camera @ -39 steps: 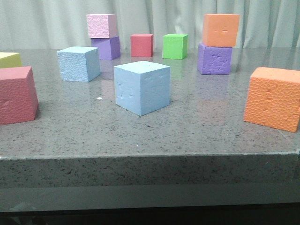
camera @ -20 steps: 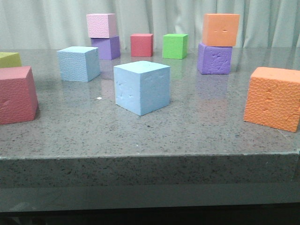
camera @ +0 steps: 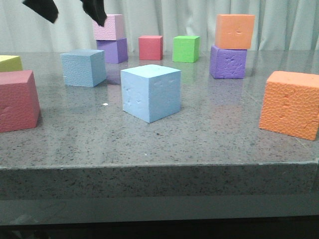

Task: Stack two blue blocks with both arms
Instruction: 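Lower the left gripper onto the other light-blue cube and grasp it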

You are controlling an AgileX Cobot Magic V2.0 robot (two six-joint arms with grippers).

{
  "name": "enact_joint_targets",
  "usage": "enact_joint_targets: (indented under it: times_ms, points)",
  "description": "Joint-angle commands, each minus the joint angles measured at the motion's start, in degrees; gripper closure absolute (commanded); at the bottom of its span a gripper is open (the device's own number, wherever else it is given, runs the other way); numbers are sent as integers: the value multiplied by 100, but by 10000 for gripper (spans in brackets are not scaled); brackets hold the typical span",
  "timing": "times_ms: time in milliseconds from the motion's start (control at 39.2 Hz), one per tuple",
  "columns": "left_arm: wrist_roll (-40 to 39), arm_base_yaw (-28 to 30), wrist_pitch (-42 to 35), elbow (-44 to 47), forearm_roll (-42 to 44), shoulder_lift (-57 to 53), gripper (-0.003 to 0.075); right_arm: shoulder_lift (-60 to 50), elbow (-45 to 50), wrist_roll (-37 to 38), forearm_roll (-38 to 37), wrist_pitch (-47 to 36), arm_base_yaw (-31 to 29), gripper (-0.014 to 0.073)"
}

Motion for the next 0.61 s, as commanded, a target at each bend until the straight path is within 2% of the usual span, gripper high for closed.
enact_joint_targets:
  times_ms: [0,204,586]
  points:
    - [3,-89,9,-374,-13,-74,28,20,-122,-5,35,-493,-25,664]
    - [3,-89,357,-454,-38,174,28,20,-115,-5,35,-504,-25,664]
    - [3,-63,412,-454,-163,366,29,20,-111,-5,35,-511,-25,664]
